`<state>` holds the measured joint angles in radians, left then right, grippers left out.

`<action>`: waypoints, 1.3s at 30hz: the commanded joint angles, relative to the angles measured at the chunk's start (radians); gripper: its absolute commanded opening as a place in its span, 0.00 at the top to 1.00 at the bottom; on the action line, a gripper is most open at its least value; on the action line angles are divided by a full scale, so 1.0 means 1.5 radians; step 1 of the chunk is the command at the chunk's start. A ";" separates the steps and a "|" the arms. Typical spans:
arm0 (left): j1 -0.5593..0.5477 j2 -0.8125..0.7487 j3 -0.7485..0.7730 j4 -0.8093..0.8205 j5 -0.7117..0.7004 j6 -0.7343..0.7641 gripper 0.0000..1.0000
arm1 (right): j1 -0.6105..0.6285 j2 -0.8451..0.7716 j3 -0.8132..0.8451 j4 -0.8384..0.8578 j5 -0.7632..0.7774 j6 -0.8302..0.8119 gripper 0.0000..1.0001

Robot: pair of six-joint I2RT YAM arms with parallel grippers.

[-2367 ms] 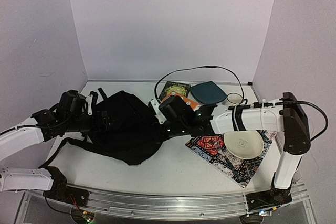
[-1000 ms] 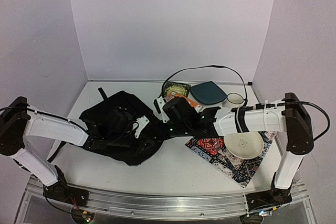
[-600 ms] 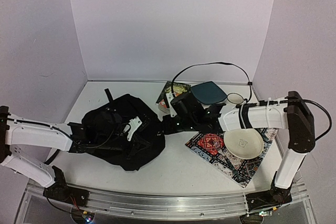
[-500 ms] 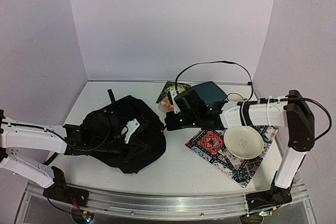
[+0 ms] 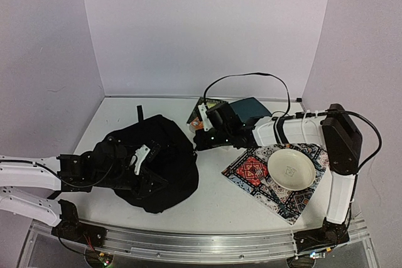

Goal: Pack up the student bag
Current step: Unzip the largest pocket of the student bag.

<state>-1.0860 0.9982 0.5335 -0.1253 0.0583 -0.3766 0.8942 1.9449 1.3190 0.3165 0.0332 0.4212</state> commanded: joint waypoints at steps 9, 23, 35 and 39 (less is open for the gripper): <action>-0.003 0.153 0.130 0.098 -0.155 -0.073 0.32 | 0.048 -0.035 -0.052 0.097 -0.033 0.025 1.00; 0.002 0.361 0.220 0.199 -0.125 -0.043 0.31 | 0.038 -0.094 -0.113 0.104 0.046 0.095 1.00; 0.002 0.424 0.256 0.184 -0.135 -0.001 0.27 | 0.033 -0.153 -0.115 0.105 0.001 0.080 1.00; 0.001 0.424 0.263 0.167 -0.136 -0.001 0.57 | 0.032 -0.147 -0.112 0.102 0.004 0.071 1.00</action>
<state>-1.0866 1.6286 0.8764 0.1217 -0.1297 -0.3939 0.9432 1.7706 1.1297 0.4423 0.0414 0.5430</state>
